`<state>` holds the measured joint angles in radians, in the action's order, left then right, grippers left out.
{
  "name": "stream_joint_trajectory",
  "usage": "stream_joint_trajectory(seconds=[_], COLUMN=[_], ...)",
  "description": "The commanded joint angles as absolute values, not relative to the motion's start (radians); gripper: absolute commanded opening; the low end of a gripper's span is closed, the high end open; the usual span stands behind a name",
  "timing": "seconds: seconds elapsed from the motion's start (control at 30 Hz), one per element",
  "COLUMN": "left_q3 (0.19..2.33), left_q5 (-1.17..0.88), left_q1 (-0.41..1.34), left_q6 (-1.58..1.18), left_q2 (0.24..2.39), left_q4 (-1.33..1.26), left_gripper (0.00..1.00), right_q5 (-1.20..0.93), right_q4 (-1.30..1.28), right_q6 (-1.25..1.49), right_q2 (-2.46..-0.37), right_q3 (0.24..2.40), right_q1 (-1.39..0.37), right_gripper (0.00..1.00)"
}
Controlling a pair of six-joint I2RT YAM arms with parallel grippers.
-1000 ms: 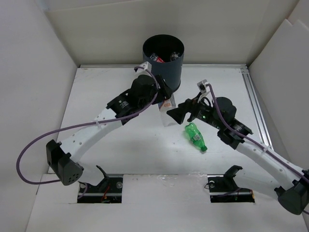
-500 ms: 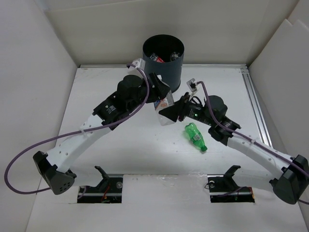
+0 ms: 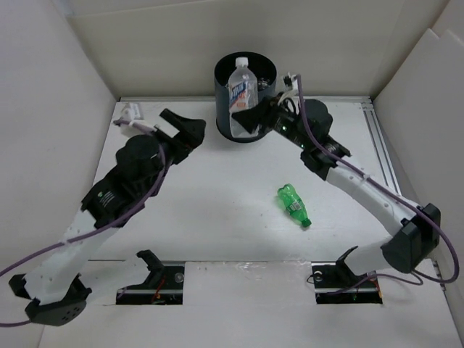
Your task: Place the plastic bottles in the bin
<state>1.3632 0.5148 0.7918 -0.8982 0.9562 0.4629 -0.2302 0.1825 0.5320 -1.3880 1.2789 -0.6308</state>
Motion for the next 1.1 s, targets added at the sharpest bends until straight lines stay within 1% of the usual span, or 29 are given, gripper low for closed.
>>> stream_joint_trajectory(seconds=[0.0, 0.03, 0.07, 0.1, 0.13, 0.17, 0.2, 0.27, 0.3, 0.37, 0.4, 0.47, 0.5, 0.53, 0.57, 0.6, 0.63, 0.67, 0.83, 0.93, 0.97, 1.03, 1.07], left_q3=[1.307, 1.298, 1.284, 1.284, 1.269, 1.258, 1.249, 1.249, 1.24, 1.239, 1.227, 1.215, 1.2, 1.2, 1.19, 1.19, 1.19, 1.19, 1.19, 1.19, 1.19, 1.181, 1.171], left_q5=[0.614, 0.601, 0.592, 0.592, 0.592, 0.577, 0.577, 0.543, 0.531, 0.522, 0.512, 0.512, 0.512, 0.512, 0.512, 0.512, 0.512, 0.512, 0.511, 0.486, 0.486, 0.477, 0.477], left_q1=[0.795, 0.795, 0.795, 0.795, 0.795, 0.795, 0.795, 0.795, 0.795, 0.795, 0.795, 0.795, 0.795, 0.785, 0.785, 0.785, 0.785, 0.785, 0.785, 0.785, 0.785, 0.785, 0.785], left_q6=[-0.936, -0.911, -0.893, -0.879, -0.868, -0.827, -0.81, -0.775, -0.741, -0.72, -0.71, -0.71, -0.71, -0.7, -0.699, -0.699, -0.699, -0.71, -0.73, -0.752, -0.752, -0.761, -0.761], left_q2=[0.89, 0.89, 0.878, 0.868, 0.868, 0.858, 0.857, 0.848, 0.848, 0.857, 0.857, 0.867, 0.867, 0.867, 0.879, 0.879, 0.888, 0.903, 0.946, 0.976, 0.976, 0.985, 0.985], left_q4=[0.5, 0.5, 0.5, 0.489, 0.477, 0.457, 0.43, 0.416, 0.416, 0.416, 0.416, 0.416, 0.407, 0.407, 0.407, 0.407, 0.416, 0.426, 0.436, 0.436, 0.445, 0.445, 0.445], left_gripper=[1.0, 1.0, 1.0, 1.0, 1.0, 1.0, 1.0, 1.0, 1.0, 1.0, 1.0, 1.0, 1.0, 1.0, 1.0, 1.0, 1.0, 1.0, 1.0, 1.0, 1.0, 1.0, 1.0], right_q5=[-0.135, -0.102, -0.078, -0.049, 0.001, 0.023, 0.038, 0.079, 0.098, 0.165, 0.182, 0.192, 0.218, 0.218, 0.207, 0.207, 0.207, 0.207, 0.216, 0.207, 0.207, 0.218, 0.209], right_q4=[0.206, 0.206, 0.206, 0.206, 0.216, 0.23, 0.23, 0.23, 0.23, 0.201, 0.165, 0.132, 0.08, 0.049, 0.017, -0.02, -0.07, -0.08, -0.071, -0.185, -0.269, -0.322, -0.357], right_q6=[0.489, 0.489, 0.489, 0.489, 0.489, 0.501, 0.502, 0.512, 0.512, 0.512, 0.512, 0.489, 0.46, 0.445, 0.434, 0.423, 0.423, 0.423, 0.379, 0.359, 0.332, 0.296, 0.26], right_q2=[-1.5, -1.537, -1.613, -1.655, -1.695, -1.736, -1.822, -1.9, -1.969, -2.035, -2.071, -2.173, -2.209, -2.277, -2.31, -2.336, -2.353, -2.353, -2.269, -2.215, -2.183, -2.029, -1.911], right_q3=[1.454, 1.501, 1.593, 1.638, 1.684, 1.771, 1.823, 1.922, 2.013, 2.11, 2.217, 2.32, 2.374, 2.481, 2.534, 2.58, 2.629, 2.629, 2.507, 2.497, 2.481, 2.308, 2.149], right_q1=[-0.569, -0.545, -0.535, -0.526, -0.517, -0.508, -0.494, -0.482, -0.473, -0.472, -0.472, -0.463, -0.463, -0.463, -0.454, -0.454, -0.442, -0.442, -0.433, -0.408, -0.397, -0.397, -0.397], right_gripper=[0.03, 0.03, 0.03, 0.0, 0.0, 0.0, 0.0, 0.0, 0.0, 0.03, 0.03, 0.04, 0.13, 0.34, 0.74, 1.0, 1.0, 1.0, 1.0, 1.0, 1.0, 1.0, 1.0])
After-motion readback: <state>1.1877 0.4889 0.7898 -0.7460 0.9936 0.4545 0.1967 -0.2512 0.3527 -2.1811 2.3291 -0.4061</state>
